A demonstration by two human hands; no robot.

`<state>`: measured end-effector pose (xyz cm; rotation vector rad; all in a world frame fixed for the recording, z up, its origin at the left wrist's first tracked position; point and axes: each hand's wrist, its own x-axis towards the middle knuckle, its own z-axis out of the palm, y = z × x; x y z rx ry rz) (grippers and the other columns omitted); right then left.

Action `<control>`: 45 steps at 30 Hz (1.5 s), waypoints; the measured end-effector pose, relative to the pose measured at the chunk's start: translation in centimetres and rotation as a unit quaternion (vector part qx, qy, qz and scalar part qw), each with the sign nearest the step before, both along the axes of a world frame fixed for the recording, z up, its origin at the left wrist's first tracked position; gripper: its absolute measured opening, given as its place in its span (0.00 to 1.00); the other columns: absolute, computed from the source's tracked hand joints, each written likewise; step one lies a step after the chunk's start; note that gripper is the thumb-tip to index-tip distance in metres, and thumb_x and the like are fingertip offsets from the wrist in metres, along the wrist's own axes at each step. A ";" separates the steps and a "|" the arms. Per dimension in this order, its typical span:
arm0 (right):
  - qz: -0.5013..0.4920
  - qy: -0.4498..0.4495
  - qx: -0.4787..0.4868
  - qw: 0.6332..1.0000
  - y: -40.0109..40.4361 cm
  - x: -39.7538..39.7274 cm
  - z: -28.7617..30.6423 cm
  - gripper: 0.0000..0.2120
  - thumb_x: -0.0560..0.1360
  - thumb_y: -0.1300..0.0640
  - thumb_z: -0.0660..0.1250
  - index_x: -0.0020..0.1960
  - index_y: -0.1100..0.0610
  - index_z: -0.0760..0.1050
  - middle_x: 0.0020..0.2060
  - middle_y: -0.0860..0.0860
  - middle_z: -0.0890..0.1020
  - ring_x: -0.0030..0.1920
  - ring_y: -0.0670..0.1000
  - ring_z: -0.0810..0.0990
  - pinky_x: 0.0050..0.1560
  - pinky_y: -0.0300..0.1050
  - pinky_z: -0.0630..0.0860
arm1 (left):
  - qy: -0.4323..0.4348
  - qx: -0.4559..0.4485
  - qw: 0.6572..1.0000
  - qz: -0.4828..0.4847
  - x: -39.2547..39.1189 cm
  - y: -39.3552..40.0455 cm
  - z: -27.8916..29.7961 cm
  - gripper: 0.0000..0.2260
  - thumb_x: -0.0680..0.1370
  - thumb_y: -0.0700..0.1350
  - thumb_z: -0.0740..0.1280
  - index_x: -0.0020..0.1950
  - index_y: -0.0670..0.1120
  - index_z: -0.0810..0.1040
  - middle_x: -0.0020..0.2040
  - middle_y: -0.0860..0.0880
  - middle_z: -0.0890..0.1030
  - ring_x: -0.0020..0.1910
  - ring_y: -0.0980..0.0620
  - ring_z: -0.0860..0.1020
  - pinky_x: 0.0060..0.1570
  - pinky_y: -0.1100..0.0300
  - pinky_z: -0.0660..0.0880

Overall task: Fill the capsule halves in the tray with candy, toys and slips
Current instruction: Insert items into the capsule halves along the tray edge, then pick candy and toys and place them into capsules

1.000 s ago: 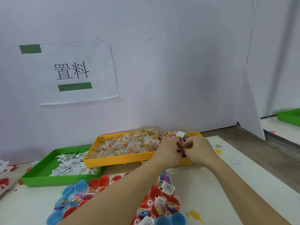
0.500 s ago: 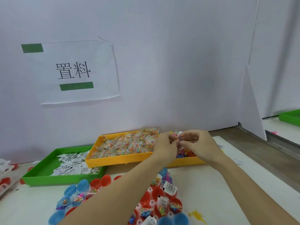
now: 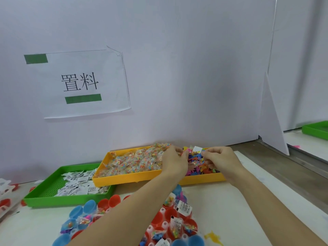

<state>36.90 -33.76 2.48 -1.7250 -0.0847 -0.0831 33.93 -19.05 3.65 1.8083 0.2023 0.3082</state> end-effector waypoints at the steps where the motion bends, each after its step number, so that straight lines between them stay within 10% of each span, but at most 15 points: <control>1: -0.003 0.001 0.007 1.000 -0.2 0.1 0.1 0.06 0.76 0.60 0.71 0.41 0.60 0.82 0.33 0.53 0.82 0.34 0.49 0.79 0.36 0.40 0.75 | 0.005 0.016 1.000 -0.013 0.2 -0.1 0.2 0.11 0.82 0.43 0.61 0.64 0.42 0.72 0.58 0.44 0.79 0.43 0.46 0.85 0.48 0.50 0.82; 5: 0.008 -0.006 0.032 0.999 -0.8 0.0 0.6 0.05 0.76 0.61 0.71 0.43 0.61 0.83 0.35 0.54 0.84 0.37 0.50 0.82 0.38 0.41 0.77 | -0.001 0.114 0.992 -0.055 0.1 0.0 1.5 0.17 0.83 0.40 0.58 0.72 0.46 0.69 0.70 0.45 0.71 0.52 0.46 0.82 0.54 0.50 0.80; 9: 0.062 -0.029 0.041 0.997 -0.1 -0.9 1.5 0.02 0.76 0.63 0.72 0.47 0.62 0.82 0.36 0.55 0.84 0.34 0.47 0.82 0.37 0.39 0.78 | -0.026 0.249 0.964 -0.087 -1.3 0.8 2.5 0.14 0.80 0.41 0.64 0.66 0.48 0.75 0.54 0.48 0.83 0.42 0.54 0.82 0.37 0.64 0.78; 17: 0.189 -0.133 0.028 0.973 2.7 -6.3 5.7 0.03 0.76 0.63 0.72 0.49 0.59 0.83 0.39 0.53 0.88 0.40 0.48 0.86 0.41 0.35 0.80 | -0.066 0.112 0.986 -0.101 -8.5 3.7 6.2 0.05 0.78 0.38 0.68 0.43 0.44 0.79 0.37 0.45 0.84 0.32 0.50 0.83 0.34 0.61 0.79; 23: 0.276 -0.143 0.005 0.951 4.2 -12.6 6.6 0.04 0.75 0.65 0.71 0.46 0.59 0.84 0.36 0.51 0.87 0.37 0.47 0.85 0.40 0.34 0.79 | -0.026 0.192 0.972 -0.137 -16.0 7.0 7.9 0.08 0.77 0.41 0.70 0.39 0.43 0.76 0.33 0.45 0.85 0.30 0.47 0.83 0.31 0.57 0.80; 34: 0.272 -0.148 -0.126 0.942 -0.1 -18.8 3.8 0.06 0.74 0.64 0.73 0.41 0.55 0.84 0.36 0.49 0.86 0.34 0.42 0.83 0.37 0.31 0.76 | -0.033 0.378 0.887 -0.262 -23.9 7.1 3.9 0.05 0.77 0.54 0.68 0.49 0.56 0.81 0.41 0.61 0.83 0.44 0.63 0.80 0.44 0.63 0.77; 45: 0.293 -0.151 -0.151 0.932 0.2 -20.1 4.3 0.11 0.76 0.65 0.70 0.47 0.49 0.83 0.40 0.50 0.87 0.38 0.44 0.85 0.41 0.33 0.79 | -0.075 0.330 0.917 -0.213 -27.0 8.7 2.8 0.06 0.76 0.49 0.67 0.48 0.56 0.83 0.42 0.59 0.84 0.45 0.61 0.82 0.45 0.64 0.77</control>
